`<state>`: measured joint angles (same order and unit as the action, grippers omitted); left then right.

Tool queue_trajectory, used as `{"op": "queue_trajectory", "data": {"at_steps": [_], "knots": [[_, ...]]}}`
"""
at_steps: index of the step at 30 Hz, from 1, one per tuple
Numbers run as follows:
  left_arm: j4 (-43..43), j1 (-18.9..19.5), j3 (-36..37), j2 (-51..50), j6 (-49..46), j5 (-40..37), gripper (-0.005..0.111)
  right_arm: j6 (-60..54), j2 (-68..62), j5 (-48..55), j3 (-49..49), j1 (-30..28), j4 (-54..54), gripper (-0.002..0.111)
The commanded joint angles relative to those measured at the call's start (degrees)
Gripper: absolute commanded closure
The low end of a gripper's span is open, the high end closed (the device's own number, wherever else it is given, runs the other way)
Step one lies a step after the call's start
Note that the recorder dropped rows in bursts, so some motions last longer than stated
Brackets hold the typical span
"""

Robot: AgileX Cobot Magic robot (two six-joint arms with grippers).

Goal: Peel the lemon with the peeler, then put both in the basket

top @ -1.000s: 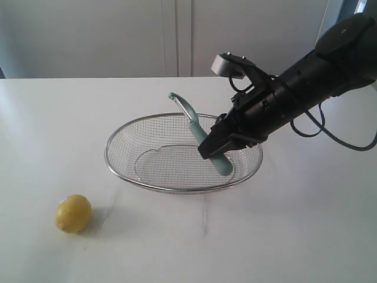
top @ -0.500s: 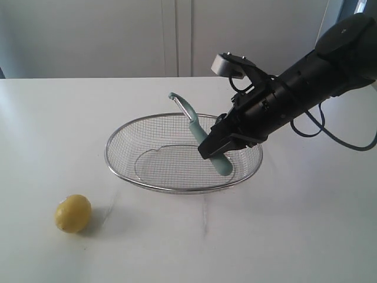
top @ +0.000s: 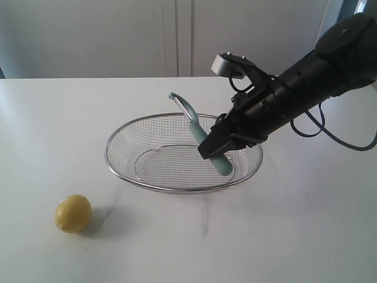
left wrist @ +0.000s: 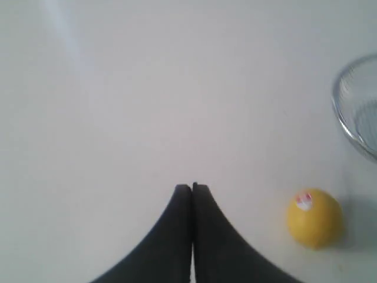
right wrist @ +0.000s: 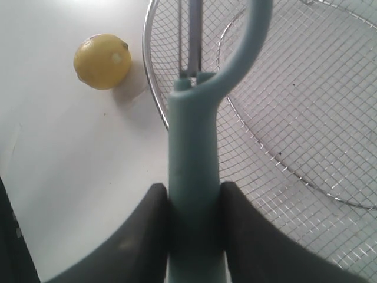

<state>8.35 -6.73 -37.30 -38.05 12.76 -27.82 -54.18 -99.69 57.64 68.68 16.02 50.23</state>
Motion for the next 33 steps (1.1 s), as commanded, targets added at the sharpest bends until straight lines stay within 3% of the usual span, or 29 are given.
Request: {"op": "queue_trajectory", "data": {"at_steps": [1, 6, 10, 12, 15, 19, 21, 26, 33], "knots": [[-12.59, -3.61, -4.28, -10.87, -13.85, -9.22, 0.107, -0.02, 0.59, -0.12, -0.15, 0.0, 0.44, 0.108], [-23.44, -5.47, -4.47, -24.01, -19.33, -6.58, 0.107, -0.02, 0.59, -0.12, -0.15, 0.0, 0.44, 0.108], [-25.1, -5.47, -4.47, -31.75, -19.33, -0.41, 0.107, -0.02, 0.59, -0.12, -0.15, 0.0, 0.44, 0.108], [-28.57, -5.47, -4.47, -33.94, -19.33, 0.53, 0.101, -0.03, 0.59, -0.12, -0.15, 0.0, 0.56, 0.108], [-32.34, -5.47, -4.47, -36.2, -19.33, 1.9, 0.079, -0.03, 0.59, -0.12, -0.15, 0.0, 0.56, 0.108], [-32.34, -5.47, -4.47, -38.05, -19.33, 5.17, 0.034, -0.03, 0.59, -0.25, -0.15, 0.0, 0.56, 0.108], [-32.34, -5.47, -4.47, -38.89, -19.33, 6.89, 0.026, -0.03, 0.59, -0.34, -0.15, 0.0, 0.56, 0.108], [-34.23, -6.07, -4.47, -40.45, -21.52, 7.66, 0.026, -0.03, 0.59, -0.42, -0.15, 0.0, 0.56, 0.108], [-35.0, -11.35, -4.47, -41.92, -26.49, 8.77, 0.026, -0.03, 0.59, -0.46, -0.15, 0.0, 0.56, 0.108]]}}
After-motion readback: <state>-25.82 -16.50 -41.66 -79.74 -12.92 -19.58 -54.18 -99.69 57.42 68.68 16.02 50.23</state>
